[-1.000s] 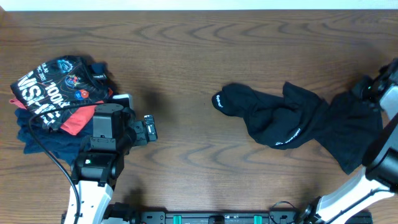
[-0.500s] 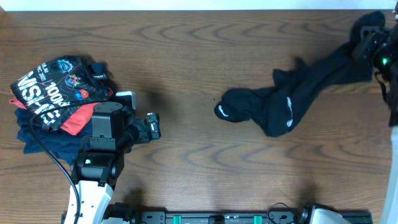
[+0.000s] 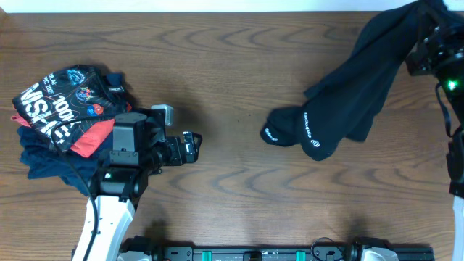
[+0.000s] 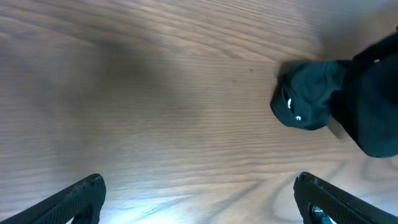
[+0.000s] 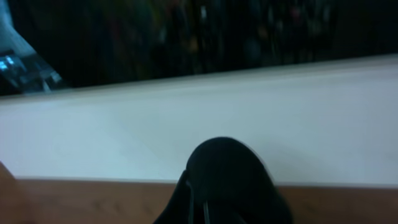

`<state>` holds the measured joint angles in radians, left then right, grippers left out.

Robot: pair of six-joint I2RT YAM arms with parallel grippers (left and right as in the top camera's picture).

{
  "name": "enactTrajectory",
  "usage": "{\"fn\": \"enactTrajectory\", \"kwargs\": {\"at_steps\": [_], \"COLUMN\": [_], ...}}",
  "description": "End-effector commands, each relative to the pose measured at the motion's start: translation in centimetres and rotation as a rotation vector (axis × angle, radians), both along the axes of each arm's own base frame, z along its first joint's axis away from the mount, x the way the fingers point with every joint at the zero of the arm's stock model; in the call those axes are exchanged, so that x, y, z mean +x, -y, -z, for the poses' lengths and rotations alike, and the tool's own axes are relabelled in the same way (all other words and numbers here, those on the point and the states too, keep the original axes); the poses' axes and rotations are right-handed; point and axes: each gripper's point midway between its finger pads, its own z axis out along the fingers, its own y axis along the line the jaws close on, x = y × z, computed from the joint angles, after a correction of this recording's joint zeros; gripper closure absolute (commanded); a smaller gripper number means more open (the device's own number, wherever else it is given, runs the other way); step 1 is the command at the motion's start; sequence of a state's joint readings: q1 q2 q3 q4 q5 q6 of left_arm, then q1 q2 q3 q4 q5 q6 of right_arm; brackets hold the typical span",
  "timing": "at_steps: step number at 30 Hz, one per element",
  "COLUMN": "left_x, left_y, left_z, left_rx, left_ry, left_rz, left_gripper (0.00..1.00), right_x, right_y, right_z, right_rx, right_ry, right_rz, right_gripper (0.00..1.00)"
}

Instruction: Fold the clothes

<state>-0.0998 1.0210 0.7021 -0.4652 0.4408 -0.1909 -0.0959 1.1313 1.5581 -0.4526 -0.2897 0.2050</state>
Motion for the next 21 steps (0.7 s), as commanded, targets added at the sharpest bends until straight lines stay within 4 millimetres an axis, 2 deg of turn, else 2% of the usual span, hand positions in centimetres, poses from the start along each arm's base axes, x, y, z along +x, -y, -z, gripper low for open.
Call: {"fn": "enactTrajectory", "kwargs": {"at_steps": [1, 4, 6, 10, 14, 17, 21], "left_x": [0.2, 0.6, 0.7, 0.5, 0.6, 0.8, 0.8], "left_y": [1.9, 3.1, 3.9, 6.7, 9.7, 12.0, 15.9], "left_z": [-0.9, -1.2, -1.1, -0.9, -0.3, 0.7, 1.5], "left_rx": [-0.099, -0.153, -0.164, -0.167, -0.192, -0.198, -0.236], "left_ry": [-0.003, 0.006, 0.011, 0.023, 0.005, -0.007, 0.009], "left_rz": [0.070, 0.121, 0.153, 0.244, 0.278, 0.298, 0.369], "left_gripper": [0.02, 0.02, 0.02, 0.02, 0.02, 0.02, 0.02], "right_x": [-1.3, -1.8, -1.7, -0.7, -0.1, -0.1, -1.1], "right_y": [-0.9, -0.9, -0.5, 1.7, 1.1, -0.2, -1.2], "right_z": [-2.3, -3.2, -3.1, -0.4, 1.0, 0.1, -2.7], "right_rx": [0.048, 0.044, 0.053, 0.092, 0.092, 0.092, 0.086], "right_ry": [0.069, 0.106, 0.099, -0.010, -0.061, -0.027, 0.080], "right_rz": [-0.037, -0.035, -0.012, 0.118, 0.081, 0.005, -0.057], "right_gripper": [0.99, 0.99, 0.99, 0.99, 0.99, 0.99, 0.99]}}
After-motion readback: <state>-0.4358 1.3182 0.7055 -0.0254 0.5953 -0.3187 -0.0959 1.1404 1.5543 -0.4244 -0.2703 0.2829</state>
